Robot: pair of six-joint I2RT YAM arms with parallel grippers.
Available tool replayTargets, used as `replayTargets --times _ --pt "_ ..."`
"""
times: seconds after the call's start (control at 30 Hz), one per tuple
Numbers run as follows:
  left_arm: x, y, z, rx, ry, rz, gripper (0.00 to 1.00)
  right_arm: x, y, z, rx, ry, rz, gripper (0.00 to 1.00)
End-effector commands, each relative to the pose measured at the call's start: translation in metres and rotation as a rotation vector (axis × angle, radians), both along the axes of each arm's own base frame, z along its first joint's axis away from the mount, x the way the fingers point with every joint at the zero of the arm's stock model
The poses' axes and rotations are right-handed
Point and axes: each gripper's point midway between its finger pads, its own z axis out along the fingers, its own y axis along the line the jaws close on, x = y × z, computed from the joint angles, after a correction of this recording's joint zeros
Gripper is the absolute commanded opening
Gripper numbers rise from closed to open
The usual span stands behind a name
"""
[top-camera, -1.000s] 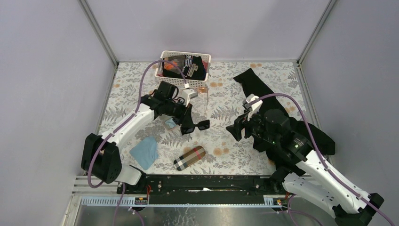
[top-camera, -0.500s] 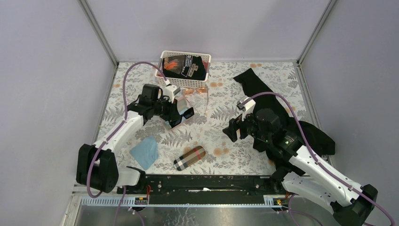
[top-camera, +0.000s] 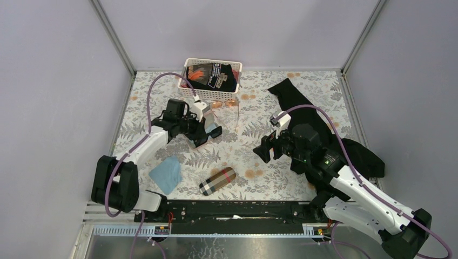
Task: Organize the sunglasses
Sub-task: Place the sunglasses in the sunglasses case.
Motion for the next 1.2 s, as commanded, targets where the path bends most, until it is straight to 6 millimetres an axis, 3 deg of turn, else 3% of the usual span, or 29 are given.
replayTargets --times 0.0,0.23,0.5,0.87,1.17 --pt "0.016 0.005 -0.006 0.045 -0.072 -0.038 0.00 0.001 0.005 0.006 0.034 -0.014 0.011 0.78" --pt "0.026 0.005 -0.017 0.036 -0.090 -0.022 0.00 0.001 0.007 0.003 0.035 -0.006 0.019 0.79" --pt "0.028 0.013 -0.016 0.029 -0.111 0.005 0.00 0.000 0.010 0.002 0.037 0.000 0.037 0.79" --pt "0.031 0.015 -0.042 0.034 -0.023 0.010 0.00 -0.001 0.013 0.005 0.047 -0.004 0.054 0.79" --pt "0.041 0.023 -0.051 0.082 -0.002 0.064 0.07 -0.004 0.011 0.004 0.047 -0.005 0.058 0.79"
